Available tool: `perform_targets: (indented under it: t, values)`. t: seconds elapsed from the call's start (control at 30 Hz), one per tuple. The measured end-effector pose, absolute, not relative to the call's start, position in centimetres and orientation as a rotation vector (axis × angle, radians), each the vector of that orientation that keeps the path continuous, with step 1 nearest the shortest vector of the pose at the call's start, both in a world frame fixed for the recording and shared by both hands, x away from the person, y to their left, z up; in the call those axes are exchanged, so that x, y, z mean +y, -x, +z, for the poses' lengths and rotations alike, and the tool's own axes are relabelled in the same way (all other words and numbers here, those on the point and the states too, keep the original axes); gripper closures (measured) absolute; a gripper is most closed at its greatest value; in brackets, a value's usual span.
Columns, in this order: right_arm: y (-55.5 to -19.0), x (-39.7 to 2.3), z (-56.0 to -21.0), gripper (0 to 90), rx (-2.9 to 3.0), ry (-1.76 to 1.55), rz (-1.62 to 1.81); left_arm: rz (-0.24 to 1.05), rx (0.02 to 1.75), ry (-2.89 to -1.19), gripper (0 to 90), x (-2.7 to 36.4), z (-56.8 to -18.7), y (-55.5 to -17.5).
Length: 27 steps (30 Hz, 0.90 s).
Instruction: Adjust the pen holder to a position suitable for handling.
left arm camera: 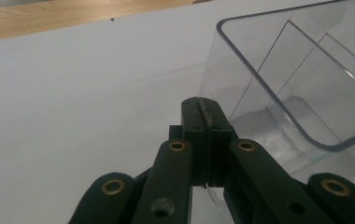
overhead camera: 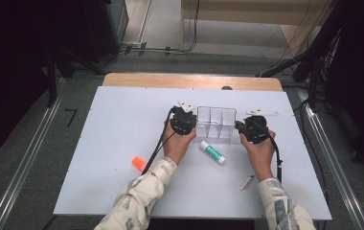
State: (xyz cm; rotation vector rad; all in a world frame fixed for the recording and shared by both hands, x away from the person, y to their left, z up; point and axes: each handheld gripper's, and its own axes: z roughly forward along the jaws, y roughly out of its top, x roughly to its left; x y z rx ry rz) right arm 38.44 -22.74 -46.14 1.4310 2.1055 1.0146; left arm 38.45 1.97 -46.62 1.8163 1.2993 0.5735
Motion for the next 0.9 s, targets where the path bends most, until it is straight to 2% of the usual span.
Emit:
perform_targets:
  t: [0.13,0.23,0.3,0.4,0.5,0.73,0.9]
  values:
    - [-38.0,-23.3,-45.9,79.1,2.069,-1.415,1.011,0.615,1.332,-1.771,75.1,3.8,-45.9,-37.7]
    - [-37.5,-24.6,-46.0,70.8,2.050,-1.435,1.019,0.656,1.376,-1.724,55.5,6.0,-45.4,-36.8]
    - [-37.0,-25.5,-46.1,60.7,2.031,-1.460,1.035,0.675,1.405,-1.702,36.7,7.6,-45.4,-36.1]
    - [-36.1,-26.9,-46.1,47.5,2.006,-1.492,1.031,0.691,1.455,-1.660,22.1,10.2,-45.7,-34.7]
    - [-35.0,-28.1,-46.2,36.9,1.984,-1.525,0.998,0.701,1.495,-1.618,17.8,13.1,-46.4,-33.1]
    - [-32.5,-30.1,-46.6,29.6,1.961,-1.552,0.967,0.699,1.569,-1.575,13.8,18.8,-47.9,-29.7]
    - [-30.5,-30.7,-47.1,27.2,1.964,-1.554,0.952,0.767,1.619,-1.549,12.6,22.0,-48.4,-27.4]
